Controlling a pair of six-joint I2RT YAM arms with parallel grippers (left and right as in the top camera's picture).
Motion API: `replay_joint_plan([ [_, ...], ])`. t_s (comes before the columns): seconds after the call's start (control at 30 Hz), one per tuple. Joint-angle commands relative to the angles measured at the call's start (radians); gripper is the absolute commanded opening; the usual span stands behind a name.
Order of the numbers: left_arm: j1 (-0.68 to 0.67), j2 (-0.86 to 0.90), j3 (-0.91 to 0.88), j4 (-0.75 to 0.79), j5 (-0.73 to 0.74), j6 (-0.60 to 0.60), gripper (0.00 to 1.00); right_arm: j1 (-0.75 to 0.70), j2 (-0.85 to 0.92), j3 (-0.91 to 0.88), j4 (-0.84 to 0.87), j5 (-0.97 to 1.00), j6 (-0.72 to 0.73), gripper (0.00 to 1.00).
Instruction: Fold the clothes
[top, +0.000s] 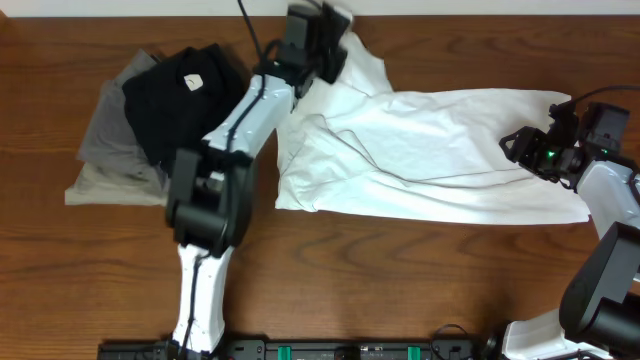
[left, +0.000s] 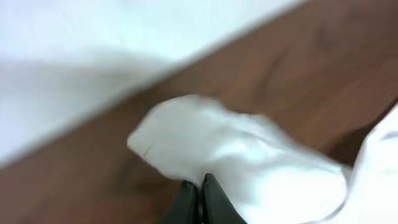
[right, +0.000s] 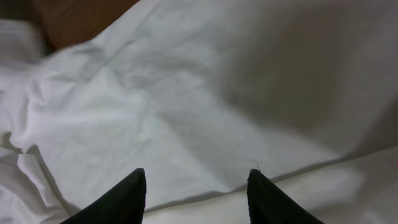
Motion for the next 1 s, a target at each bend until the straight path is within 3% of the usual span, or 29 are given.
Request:
replay_joint_plan([
  [0.0,0.004,-0.056,0.023,-0.016,0.009,0.010,0.06,0.006,-0.023,0.018,0.003,-0.004,-0.015,0.50],
  [0.47,-0.029,-0.161,0.023,-0.350,0.009,0.010,0.06,-0.028,-0.023,0.018,0.089,0.066,-0.014,0.57],
  [0.6,-0.038,-0.180,0.023,-0.438,0.008,0.010,0.06,-0.080,-0.021,0.038,0.141,0.067,-0.014,0.52],
  [0.8,-0.038,-0.180,0.022,-0.476,0.005,0.010,0.06,-0.143,0.020,0.149,0.132,0.091,-0.014,0.54],
  [0.97,-0.038,-0.180,0.022,-0.471,0.005,0.010,0.06,-0.153,0.105,0.212,0.226,0.138,-0.014,0.57],
])
